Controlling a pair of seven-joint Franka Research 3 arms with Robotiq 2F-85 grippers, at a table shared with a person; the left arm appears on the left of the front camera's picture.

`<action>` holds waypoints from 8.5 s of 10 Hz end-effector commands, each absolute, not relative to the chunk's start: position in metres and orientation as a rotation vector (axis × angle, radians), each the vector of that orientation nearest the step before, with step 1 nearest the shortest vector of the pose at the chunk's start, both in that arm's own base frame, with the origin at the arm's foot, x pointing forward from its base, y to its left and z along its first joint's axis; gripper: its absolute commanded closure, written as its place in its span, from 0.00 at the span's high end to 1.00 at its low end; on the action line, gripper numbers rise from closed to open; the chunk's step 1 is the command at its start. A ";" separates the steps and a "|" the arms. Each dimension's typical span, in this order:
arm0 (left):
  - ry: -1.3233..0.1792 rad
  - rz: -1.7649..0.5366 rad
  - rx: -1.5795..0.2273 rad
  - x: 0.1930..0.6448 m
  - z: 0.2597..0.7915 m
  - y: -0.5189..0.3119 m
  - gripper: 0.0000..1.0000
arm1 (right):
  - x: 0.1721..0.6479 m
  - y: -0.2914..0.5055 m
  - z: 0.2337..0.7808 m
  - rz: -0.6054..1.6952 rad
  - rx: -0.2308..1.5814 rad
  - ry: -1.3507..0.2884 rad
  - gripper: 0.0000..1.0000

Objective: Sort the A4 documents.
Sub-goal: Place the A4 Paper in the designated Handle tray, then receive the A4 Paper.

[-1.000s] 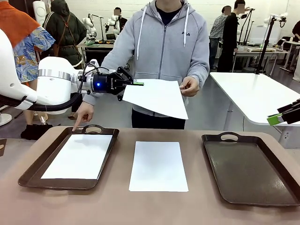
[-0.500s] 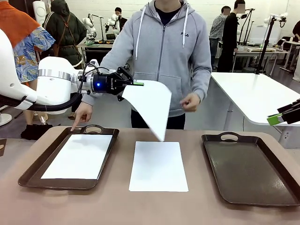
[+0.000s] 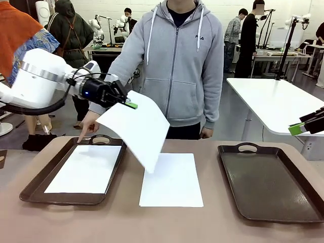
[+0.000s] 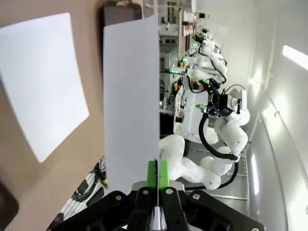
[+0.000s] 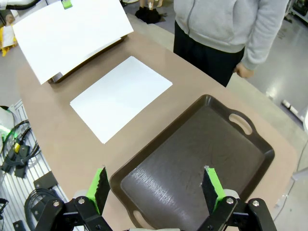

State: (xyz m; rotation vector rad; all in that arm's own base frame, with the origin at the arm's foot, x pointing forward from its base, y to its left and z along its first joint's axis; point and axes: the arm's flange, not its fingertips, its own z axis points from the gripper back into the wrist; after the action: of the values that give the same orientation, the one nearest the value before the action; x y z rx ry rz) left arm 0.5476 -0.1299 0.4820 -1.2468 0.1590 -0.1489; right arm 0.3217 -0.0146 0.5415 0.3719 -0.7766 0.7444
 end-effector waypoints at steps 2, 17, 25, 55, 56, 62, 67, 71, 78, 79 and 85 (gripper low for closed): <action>0.098 -0.098 -1.180 0.542 0.467 -0.089 0.01 | 0.324 -0.014 0.539 0.748 0.389 -0.777 1.00; 0.110 0.012 -1.003 0.563 0.374 -0.007 0.01 | 0.324 -0.014 0.539 0.748 0.389 -0.777 1.00; 0.015 0.107 -0.635 0.573 0.370 0.019 0.01 | 0.324 -0.014 0.539 0.748 0.389 -0.777 1.00; 0.087 0.029 -0.412 0.599 0.332 0.010 0.01 | 0.324 -0.014 0.539 0.748 0.389 -0.777 1.00; 0.092 0.032 -0.404 0.599 0.333 0.011 0.05 | 0.324 -0.014 0.539 0.748 0.389 -0.777 1.00; 0.085 0.032 -0.336 0.596 0.340 0.017 0.65 | 0.324 -0.014 0.539 0.748 0.389 -0.777 1.00; 0.035 0.080 -0.285 0.590 0.353 0.033 1.00 | 0.324 -0.014 0.539 0.748 0.389 -0.777 1.00; 0.011 0.103 -0.373 0.588 0.363 0.035 1.00 | 0.324 -0.014 0.539 0.748 0.389 -0.777 1.00; 0.017 0.086 -0.349 0.595 0.364 0.037 1.00 | 0.324 -0.014 0.539 0.748 0.389 -0.777 1.00; 0.017 0.086 -0.349 0.595 0.364 0.037 1.00 | 0.324 -0.014 0.539 0.748 0.389 -0.777 1.00; 0.017 0.086 -0.349 0.595 0.364 0.037 1.00 | 0.324 -0.014 0.539 0.748 0.389 -0.777 1.00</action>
State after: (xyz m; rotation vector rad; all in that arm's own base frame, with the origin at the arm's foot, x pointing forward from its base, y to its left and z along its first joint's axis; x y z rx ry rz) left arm 0.5938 0.0367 0.3619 -0.3619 0.0194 0.0948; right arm 0.3216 -0.0147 0.5416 0.3714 -0.7768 0.7442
